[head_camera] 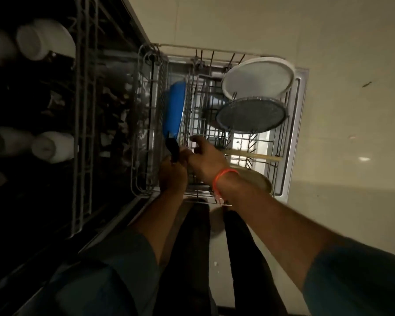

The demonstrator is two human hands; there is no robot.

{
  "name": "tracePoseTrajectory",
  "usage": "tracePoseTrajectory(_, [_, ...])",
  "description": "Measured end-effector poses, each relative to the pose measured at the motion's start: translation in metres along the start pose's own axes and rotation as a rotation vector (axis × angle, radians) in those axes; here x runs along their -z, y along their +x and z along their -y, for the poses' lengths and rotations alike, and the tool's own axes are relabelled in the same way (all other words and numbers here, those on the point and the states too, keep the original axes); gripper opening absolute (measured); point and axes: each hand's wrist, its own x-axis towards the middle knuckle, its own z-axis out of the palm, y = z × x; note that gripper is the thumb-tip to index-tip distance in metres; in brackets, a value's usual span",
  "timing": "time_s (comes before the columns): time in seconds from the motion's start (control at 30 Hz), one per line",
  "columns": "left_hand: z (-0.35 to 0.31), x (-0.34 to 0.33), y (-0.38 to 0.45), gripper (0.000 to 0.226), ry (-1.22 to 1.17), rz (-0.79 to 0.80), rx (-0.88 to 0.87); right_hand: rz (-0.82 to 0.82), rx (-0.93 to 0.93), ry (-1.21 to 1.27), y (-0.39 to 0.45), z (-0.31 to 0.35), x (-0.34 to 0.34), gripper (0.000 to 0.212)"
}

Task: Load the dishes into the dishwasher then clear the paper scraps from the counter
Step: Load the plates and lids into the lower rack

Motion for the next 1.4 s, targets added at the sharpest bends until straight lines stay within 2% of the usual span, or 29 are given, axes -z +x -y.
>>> tracePoseTrajectory(0.13, [0.011, -0.004, 0.011, 0.026, 0.154, -0.006, -0.067, 0.023, -0.021, -0.04, 0.007, -0.015, 0.002, 0.05])
tracePoseTrajectory(0.23, [0.025, -0.008, 0.028, 0.035, 0.243, -0.061, -0.131, 0.038, -0.039, -0.051, 0.008, -0.032, 0.008, 0.041])
tracePoseTrajectory(0.43, [0.037, -0.02, 0.055, 0.042, 0.313, -0.048, -0.224, 0.038, -0.087, -0.099, 0.017, -0.057, 0.022, 0.025])
tracePoseTrajectory(0.53, [0.05, -0.023, 0.062, 0.039, 0.347, -0.026, -0.206, 0.056, -0.105, -0.123, 0.026, -0.06, 0.026, 0.03])
tracePoseTrajectory(0.7, [0.055, -0.033, 0.079, 0.041, 0.549, 0.208, -0.108, 0.063, -0.083, -0.061, 0.04, -0.057, 0.03, 0.03])
tracePoseTrajectory(0.77, [0.054, -0.036, 0.089, 0.045, 0.627, 0.257, -0.066, 0.062, -0.068, -0.078, 0.045, -0.056, 0.035, 0.033])
tracePoseTrajectory(0.97, [0.058, -0.042, 0.116, 0.05, 0.744, 0.165, 0.016, 0.039, -0.061, -0.102, 0.054, -0.069, 0.048, 0.038])
tracePoseTrajectory(1.1, [0.057, -0.038, 0.128, 0.037, 0.823, 0.131, -0.024, 0.036, -0.06, -0.062, 0.05, -0.08, 0.053, 0.038])
tracePoseTrajectory(1.23, [0.056, -0.033, 0.135, 0.029, 0.8, 0.132, -0.04, 0.021, -0.045, -0.045, 0.043, -0.087, 0.053, 0.034])
tracePoseTrajectory(1.4, [0.046, -0.039, 0.115, 0.052, 0.71, 0.104, -0.216, 0.013, 0.005, -0.032, 0.035, -0.088, 0.055, 0.033])
